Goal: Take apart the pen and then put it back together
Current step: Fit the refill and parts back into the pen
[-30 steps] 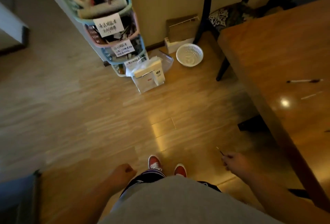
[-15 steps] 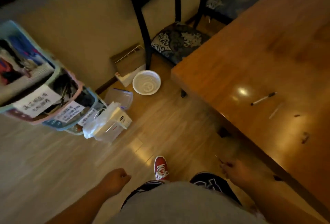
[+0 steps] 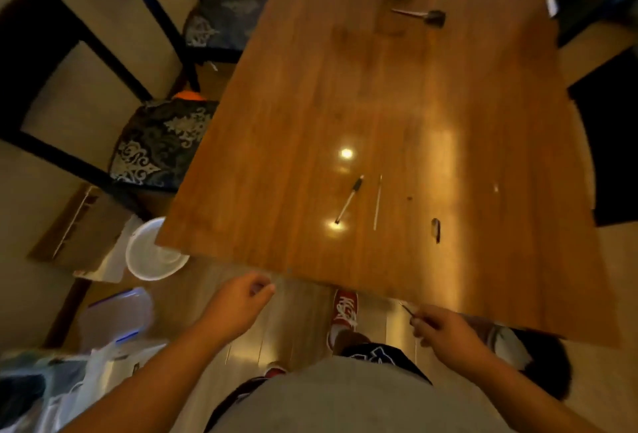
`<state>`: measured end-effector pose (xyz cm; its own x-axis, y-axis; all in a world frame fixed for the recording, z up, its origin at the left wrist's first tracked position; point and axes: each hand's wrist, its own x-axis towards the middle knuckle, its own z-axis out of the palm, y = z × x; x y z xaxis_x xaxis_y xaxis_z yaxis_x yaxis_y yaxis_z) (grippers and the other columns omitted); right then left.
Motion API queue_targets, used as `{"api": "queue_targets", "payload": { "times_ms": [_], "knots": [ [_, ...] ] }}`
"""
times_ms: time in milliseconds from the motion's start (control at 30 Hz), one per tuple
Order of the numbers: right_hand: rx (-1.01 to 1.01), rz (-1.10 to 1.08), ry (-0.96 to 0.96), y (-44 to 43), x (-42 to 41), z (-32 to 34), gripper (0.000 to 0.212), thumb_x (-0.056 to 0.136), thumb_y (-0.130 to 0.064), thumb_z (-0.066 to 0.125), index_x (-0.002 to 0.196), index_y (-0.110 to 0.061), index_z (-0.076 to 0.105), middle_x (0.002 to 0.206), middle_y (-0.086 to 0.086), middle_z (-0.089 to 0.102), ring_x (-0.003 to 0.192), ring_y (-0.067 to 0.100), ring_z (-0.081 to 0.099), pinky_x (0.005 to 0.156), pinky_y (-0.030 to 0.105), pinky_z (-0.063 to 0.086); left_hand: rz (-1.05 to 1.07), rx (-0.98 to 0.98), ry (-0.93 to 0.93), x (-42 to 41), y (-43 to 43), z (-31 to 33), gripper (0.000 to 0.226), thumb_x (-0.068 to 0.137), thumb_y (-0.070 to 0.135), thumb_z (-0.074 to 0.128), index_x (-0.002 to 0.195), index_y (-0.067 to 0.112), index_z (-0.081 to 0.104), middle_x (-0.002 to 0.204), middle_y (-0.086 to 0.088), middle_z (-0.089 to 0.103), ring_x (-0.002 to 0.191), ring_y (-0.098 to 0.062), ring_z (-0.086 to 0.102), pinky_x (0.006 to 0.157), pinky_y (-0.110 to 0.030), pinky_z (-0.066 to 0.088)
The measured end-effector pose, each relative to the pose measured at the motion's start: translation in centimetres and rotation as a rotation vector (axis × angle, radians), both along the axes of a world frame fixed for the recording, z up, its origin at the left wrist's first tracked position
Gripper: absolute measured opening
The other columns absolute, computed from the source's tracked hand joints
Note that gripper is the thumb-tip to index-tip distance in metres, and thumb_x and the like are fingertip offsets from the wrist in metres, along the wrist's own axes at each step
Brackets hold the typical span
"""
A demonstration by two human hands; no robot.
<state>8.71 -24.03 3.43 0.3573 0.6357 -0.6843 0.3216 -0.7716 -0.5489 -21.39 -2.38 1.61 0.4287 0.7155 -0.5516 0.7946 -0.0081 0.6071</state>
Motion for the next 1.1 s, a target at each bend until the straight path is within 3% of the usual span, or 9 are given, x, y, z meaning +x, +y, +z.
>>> {"api": "queue_targets", "payload": {
  "times_ms": [67, 167, 267, 433, 533, 600, 733, 867, 1100],
  "knots": [
    [0.012, 0.025, 0.018, 1.0, 2.1, 0.9, 0.019, 0.096, -0.023, 0.054, 0.082, -0.025, 0.067, 0.079, -0.003, 0.069, 0.072, 0.01, 0.064, 0.063, 0.019, 0.048, -0.064, 0.039, -0.027, 4.5, 1.1, 0.7, 0.002, 0.089, 0.041, 0.059, 0.091, 0.039, 0.06, 0.088, 0.014, 0.066, 0.084, -0.005, 0.063, 0.074, -0.032, 0.055],
    [0.058, 0.032, 0.025, 3.1, 5.1, 1.7, 0.019, 0.095, -0.028, 0.054, 0.082, -0.031, 0.068, 0.077, -0.004, 0.069, 0.072, 0.006, 0.064, 0.064, 0.019, 0.047, -0.11, 0.068, -0.006, 10.4, 2.4, 1.0, 0.008, 0.09, 0.041, 0.057, 0.097, 0.037, 0.059, 0.091, 0.015, 0.064, 0.083, -0.002, 0.061, 0.069, -0.026, 0.054],
    [0.116, -0.034, 0.092, 6.0, 7.5, 2.4, 0.02, 0.095, -0.027, 0.055, 0.083, -0.031, 0.07, 0.081, 0.001, 0.071, 0.071, 0.011, 0.067, 0.059, 0.022, 0.054, -0.133, 0.141, 0.065, 14.9, 3.7, 1.0, 0.016, 0.091, 0.039, 0.056, 0.102, 0.028, 0.06, 0.094, 0.008, 0.064, 0.084, -0.008, 0.062, 0.075, -0.034, 0.057],
    [0.212, -0.1, 0.081, 11.2, 10.0, 2.4, 0.017, 0.094, -0.024, 0.058, 0.084, -0.03, 0.07, 0.079, -0.01, 0.073, 0.069, 0.0, 0.066, 0.064, 0.019, 0.047, -0.171, 0.256, 0.142, 19.4, 6.0, 0.5, 0.015, 0.088, 0.042, 0.059, 0.092, 0.028, 0.057, 0.09, 0.008, 0.059, 0.076, -0.009, 0.06, 0.07, -0.036, 0.058],
    [0.268, -0.215, 0.143, 13.8, 10.3, 2.4, 0.012, 0.094, -0.016, 0.059, 0.095, -0.024, 0.067, 0.076, -0.004, 0.074, 0.067, 0.008, 0.068, 0.065, 0.026, 0.053, -0.191, 0.294, 0.186, 21.0, 7.5, 0.0, 0.019, 0.087, 0.043, 0.059, 0.089, 0.026, 0.053, 0.089, 0.006, 0.056, 0.073, -0.011, 0.057, 0.062, -0.032, 0.052],
    [0.294, -0.275, 0.173, 15.1, 10.1, 2.6, 0.016, 0.093, -0.013, 0.058, 0.089, -0.027, 0.064, 0.073, -0.004, 0.074, 0.062, 0.005, 0.067, 0.059, 0.025, 0.053, -0.22, 0.305, 0.216, 21.8, 8.2, -0.1, 0.02, 0.086, 0.045, 0.059, 0.083, 0.03, 0.047, 0.086, 0.007, 0.053, 0.067, -0.008, 0.051, 0.055, -0.027, 0.044],
    [0.305, -0.323, 0.199, 16.8, 9.8, 3.1, 0.018, 0.094, -0.013, 0.057, 0.083, -0.026, 0.061, 0.072, -0.004, 0.075, 0.062, 0.005, 0.069, 0.056, 0.024, 0.052, -0.282, 0.282, 0.248, 22.9, 9.0, -0.2, 0.02, 0.088, 0.045, 0.058, 0.092, 0.026, 0.052, 0.089, 0.006, 0.056, 0.074, -0.013, 0.058, 0.065, -0.034, 0.056],
    [0.32, -0.41, 0.207, 17.7, 9.6, 3.9, 0.016, 0.094, -0.011, 0.056, 0.084, -0.021, 0.061, 0.075, 0.001, 0.075, 0.061, 0.008, 0.069, 0.056, 0.026, 0.052, -0.373, 0.276, 0.294, 23.1, 9.8, -0.4, 0.021, 0.092, 0.038, 0.054, 0.103, 0.019, 0.055, 0.1, -0.002, 0.061, 0.087, -0.021, 0.062, 0.075, -0.04, 0.057],
    [0.336, -0.558, 0.223, 18.4, 8.7, 5.1, 0.011, 0.095, -0.008, 0.055, 0.091, -0.002, 0.063, 0.074, 0.008, 0.071, 0.061, 0.015, 0.065, 0.05, 0.02, 0.049, -0.39, 0.187, 0.251, 20.9, 11.1, 0.1, 0.017, 0.093, 0.033, 0.053, 0.096, 0.017, 0.057, 0.089, -0.004, 0.064, 0.074, -0.018, 0.058, 0.06, -0.032, 0.045]
  ]
}}
